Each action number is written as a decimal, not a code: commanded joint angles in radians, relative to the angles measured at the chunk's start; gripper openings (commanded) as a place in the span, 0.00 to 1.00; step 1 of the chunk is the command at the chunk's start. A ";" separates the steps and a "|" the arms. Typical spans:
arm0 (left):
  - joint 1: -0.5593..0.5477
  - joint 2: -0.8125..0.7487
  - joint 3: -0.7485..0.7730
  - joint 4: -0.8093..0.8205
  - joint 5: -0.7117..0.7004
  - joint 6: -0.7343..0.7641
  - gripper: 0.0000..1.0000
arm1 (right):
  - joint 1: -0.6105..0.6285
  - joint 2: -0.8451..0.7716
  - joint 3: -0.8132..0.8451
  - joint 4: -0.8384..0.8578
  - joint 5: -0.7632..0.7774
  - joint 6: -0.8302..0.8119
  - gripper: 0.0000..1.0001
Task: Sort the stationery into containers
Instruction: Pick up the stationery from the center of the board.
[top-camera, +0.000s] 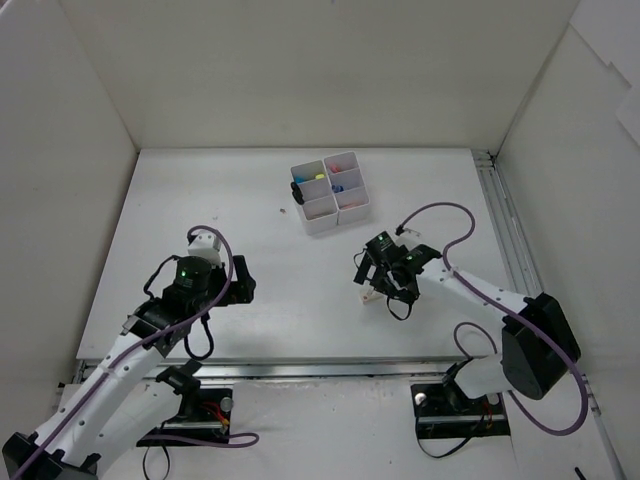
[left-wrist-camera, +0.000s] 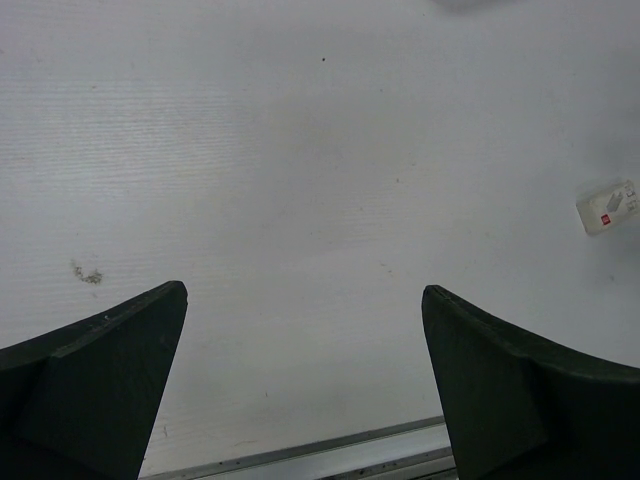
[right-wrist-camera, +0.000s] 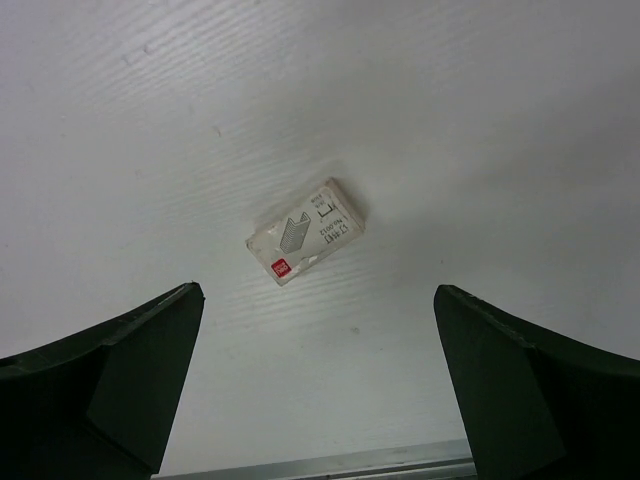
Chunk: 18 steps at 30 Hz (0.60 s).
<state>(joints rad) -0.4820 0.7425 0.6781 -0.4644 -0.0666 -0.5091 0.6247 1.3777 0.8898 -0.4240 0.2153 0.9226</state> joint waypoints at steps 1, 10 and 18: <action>0.006 -0.034 -0.012 0.082 0.051 0.001 1.00 | 0.035 0.027 -0.022 -0.015 0.038 0.238 0.98; 0.006 -0.032 -0.031 0.095 0.085 0.009 1.00 | 0.076 0.216 0.057 -0.006 0.064 0.309 0.91; 0.006 -0.012 -0.037 0.101 0.099 0.017 0.99 | 0.043 0.227 0.034 0.002 0.139 0.328 0.67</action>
<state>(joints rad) -0.4820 0.7212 0.6224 -0.4240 0.0185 -0.5045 0.6865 1.6176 0.9035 -0.4080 0.2752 1.2091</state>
